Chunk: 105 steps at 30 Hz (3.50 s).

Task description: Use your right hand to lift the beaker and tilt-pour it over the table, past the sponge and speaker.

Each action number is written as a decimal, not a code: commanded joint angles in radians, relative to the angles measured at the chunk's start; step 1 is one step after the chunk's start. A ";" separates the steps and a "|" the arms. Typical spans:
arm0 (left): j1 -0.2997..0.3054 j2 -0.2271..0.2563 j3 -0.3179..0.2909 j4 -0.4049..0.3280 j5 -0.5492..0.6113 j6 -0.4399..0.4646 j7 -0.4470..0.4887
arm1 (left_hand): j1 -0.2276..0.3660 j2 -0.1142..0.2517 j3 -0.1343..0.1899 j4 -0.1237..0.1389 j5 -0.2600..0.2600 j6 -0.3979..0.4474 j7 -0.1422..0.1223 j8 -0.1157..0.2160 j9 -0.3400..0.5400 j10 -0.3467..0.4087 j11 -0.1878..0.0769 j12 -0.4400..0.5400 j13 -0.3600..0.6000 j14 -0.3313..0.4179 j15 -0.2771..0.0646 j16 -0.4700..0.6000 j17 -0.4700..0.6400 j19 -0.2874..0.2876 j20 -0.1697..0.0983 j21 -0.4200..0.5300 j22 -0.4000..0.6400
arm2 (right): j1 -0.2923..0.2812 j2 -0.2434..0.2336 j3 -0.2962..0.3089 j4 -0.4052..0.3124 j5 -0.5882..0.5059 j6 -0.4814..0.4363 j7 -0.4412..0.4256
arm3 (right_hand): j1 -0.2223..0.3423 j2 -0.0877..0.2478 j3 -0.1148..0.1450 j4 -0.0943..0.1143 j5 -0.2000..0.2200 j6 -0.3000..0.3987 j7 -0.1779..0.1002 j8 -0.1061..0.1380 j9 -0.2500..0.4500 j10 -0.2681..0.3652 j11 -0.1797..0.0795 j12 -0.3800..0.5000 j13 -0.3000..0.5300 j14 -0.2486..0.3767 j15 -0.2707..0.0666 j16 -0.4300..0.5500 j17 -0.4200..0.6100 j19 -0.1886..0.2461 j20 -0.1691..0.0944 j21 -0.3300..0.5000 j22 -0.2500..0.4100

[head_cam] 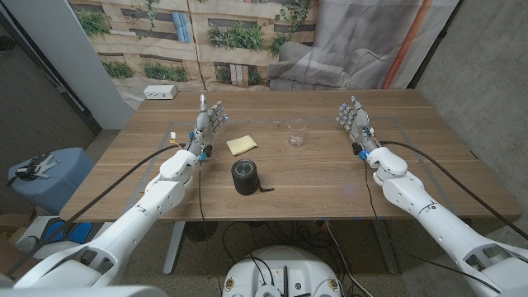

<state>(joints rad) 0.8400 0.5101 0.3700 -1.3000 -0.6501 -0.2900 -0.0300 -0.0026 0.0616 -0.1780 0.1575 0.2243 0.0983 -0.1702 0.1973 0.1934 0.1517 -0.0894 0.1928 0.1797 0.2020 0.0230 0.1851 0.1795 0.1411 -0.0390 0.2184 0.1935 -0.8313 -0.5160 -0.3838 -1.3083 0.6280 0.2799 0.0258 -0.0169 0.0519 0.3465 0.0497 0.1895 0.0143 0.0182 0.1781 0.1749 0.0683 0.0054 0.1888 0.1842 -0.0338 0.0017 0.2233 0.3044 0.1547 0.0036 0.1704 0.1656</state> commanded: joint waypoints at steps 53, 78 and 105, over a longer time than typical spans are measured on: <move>0.000 0.000 0.000 0.001 0.000 0.000 0.000 | 0.001 0.019 -0.011 0.000 0.004 -0.001 -0.008 0.004 0.003 0.009 0.000 0.006 0.002 0.010 -0.002 0.005 0.005 0.009 -0.007 0.004 0.003 | 0.200 -0.116 -0.230 0.170 -0.627 0.326 0.033 | 0.234 -0.105 0.028 -0.202 0.010 -0.145 0.008 0.007 0.006 -0.061 -0.031 0.001 0.008 -0.031 -0.008 -0.021 -0.068 -0.033 -0.031 0.015 0.000; 0.000 0.000 0.000 0.001 0.000 -0.001 -0.001 | 0.001 0.019 -0.013 0.000 0.004 -0.001 -0.009 0.004 0.003 0.009 0.001 0.006 0.002 0.009 -0.002 0.005 0.005 0.008 -0.007 0.004 0.003 | 0.363 -0.017 -0.345 0.449 -0.803 0.483 -0.025 | 0.354 -0.122 0.063 -0.236 0.033 -0.218 -0.013 0.010 0.016 -0.091 -0.042 0.002 0.018 -0.036 -0.007 -0.021 -0.081 -0.019 -0.027 0.015 0.000; -0.001 0.000 0.000 0.001 0.000 -0.001 -0.001 | 0.001 0.020 -0.014 0.000 0.004 -0.002 -0.008 0.003 0.003 0.008 0.001 0.005 0.002 0.009 -0.003 0.005 0.005 0.008 -0.006 0.004 0.003 | 0.520 0.100 -0.511 0.866 -0.809 0.631 -0.105 | 0.460 -0.158 0.083 -0.236 0.050 -0.240 0.020 0.030 0.026 -0.130 -0.048 0.010 0.028 -0.089 0.019 -0.028 -0.085 -0.048 -0.008 0.010 0.001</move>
<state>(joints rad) 0.8395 0.5099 0.3702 -1.2988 -0.6501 -0.2906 -0.0308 -0.0026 0.0613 -0.1842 0.1556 0.2243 0.0945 -0.1733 0.1972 0.1928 0.1514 -0.0892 0.1927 0.1792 0.2055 0.0194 0.1849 0.1789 0.1409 -0.0390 0.2180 0.1929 -0.3669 -0.4663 -0.8275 -0.5950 -0.1948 0.8700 -0.0431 0.4304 -0.1005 0.4237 -0.1848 0.2332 -0.1716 0.0291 0.2013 0.1980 -0.0624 -0.0363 0.1926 0.2073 -0.1161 0.0233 0.1920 0.2183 0.1039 -0.0066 0.1810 0.1632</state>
